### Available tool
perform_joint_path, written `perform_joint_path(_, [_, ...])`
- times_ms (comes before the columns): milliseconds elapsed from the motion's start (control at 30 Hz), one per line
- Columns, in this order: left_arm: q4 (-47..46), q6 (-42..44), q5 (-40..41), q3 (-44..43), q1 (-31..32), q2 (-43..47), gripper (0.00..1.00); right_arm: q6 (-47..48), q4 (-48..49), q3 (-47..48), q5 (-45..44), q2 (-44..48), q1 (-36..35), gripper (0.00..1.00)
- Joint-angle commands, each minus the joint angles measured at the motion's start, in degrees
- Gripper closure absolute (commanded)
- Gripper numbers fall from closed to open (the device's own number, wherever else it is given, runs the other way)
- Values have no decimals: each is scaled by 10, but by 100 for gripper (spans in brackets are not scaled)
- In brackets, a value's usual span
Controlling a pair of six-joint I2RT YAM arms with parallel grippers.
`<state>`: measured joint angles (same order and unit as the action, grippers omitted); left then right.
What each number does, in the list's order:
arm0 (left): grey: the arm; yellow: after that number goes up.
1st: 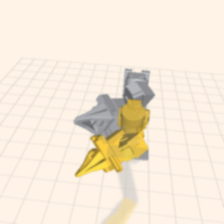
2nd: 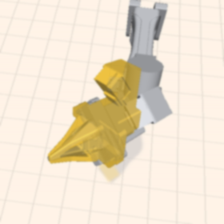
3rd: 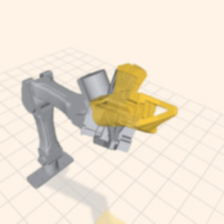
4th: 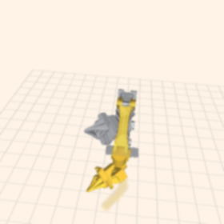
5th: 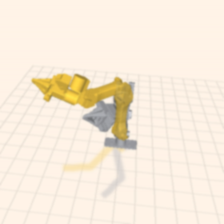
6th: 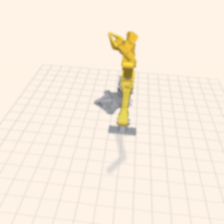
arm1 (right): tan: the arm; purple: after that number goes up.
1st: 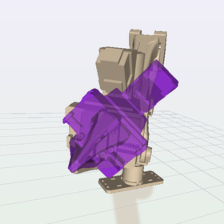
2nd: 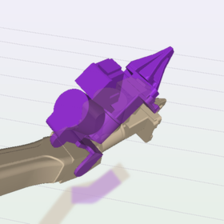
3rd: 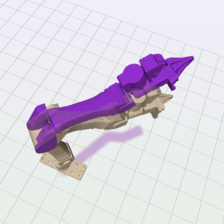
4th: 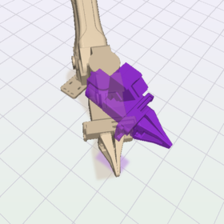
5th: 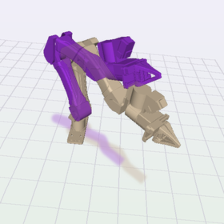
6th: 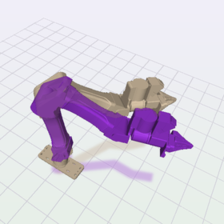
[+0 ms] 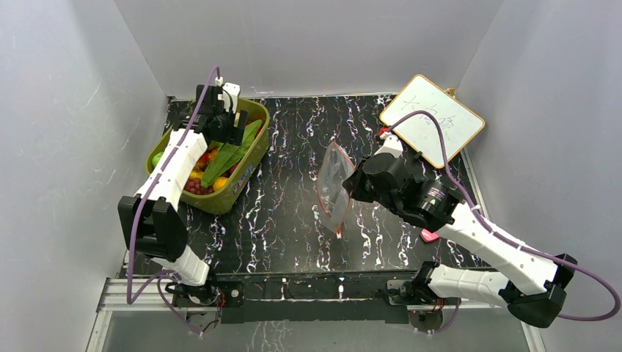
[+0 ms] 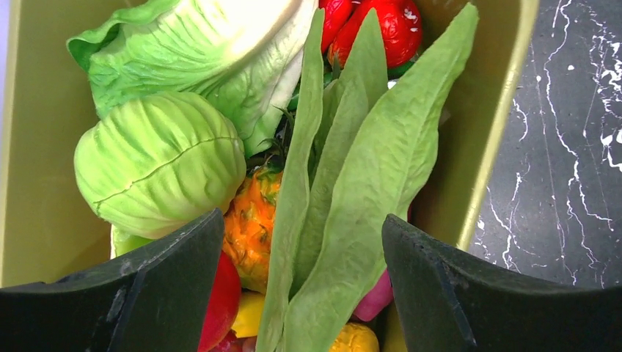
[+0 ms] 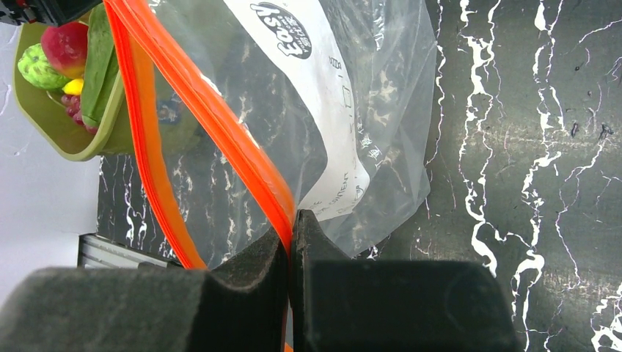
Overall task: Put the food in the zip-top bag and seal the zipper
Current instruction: Pick up the fake vegetable from the bin.
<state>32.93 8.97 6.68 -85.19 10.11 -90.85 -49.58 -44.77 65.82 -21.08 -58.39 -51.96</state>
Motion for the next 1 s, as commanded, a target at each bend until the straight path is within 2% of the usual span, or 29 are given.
perform_joint_path(0, [-13,1,-43,6,-7,-13,22,5,24,3,-7,15,2,100])
perform_joint_path(100, [-22,0,-60,20,-8,-24,21,4,26,-1,-5,16,2,100])
perform_joint_path(233, [-41,-6,-124,34,-18,-45,20,3,28,1,-6,15,3,100])
perform_joint_path(333, [-30,-12,-149,20,-18,-63,25,3,19,10,-13,13,2,100])
perform_joint_path(433, [-6,-24,-165,7,-18,-75,36,3,16,12,-19,17,2,100])
perform_joint_path(500, [12,-32,-156,3,-18,-79,48,3,16,13,-20,19,2,100])
perform_joint_path(633, [16,-45,-130,15,-19,-58,82,-1,17,10,-12,17,2,100])
perform_joint_path(833, [-2,-71,-128,22,-18,7,88,-23,36,-13,1,18,2,100])
perform_joint_path(967, [-49,-102,-174,42,-18,75,87,-33,56,-7,18,2,3,100])
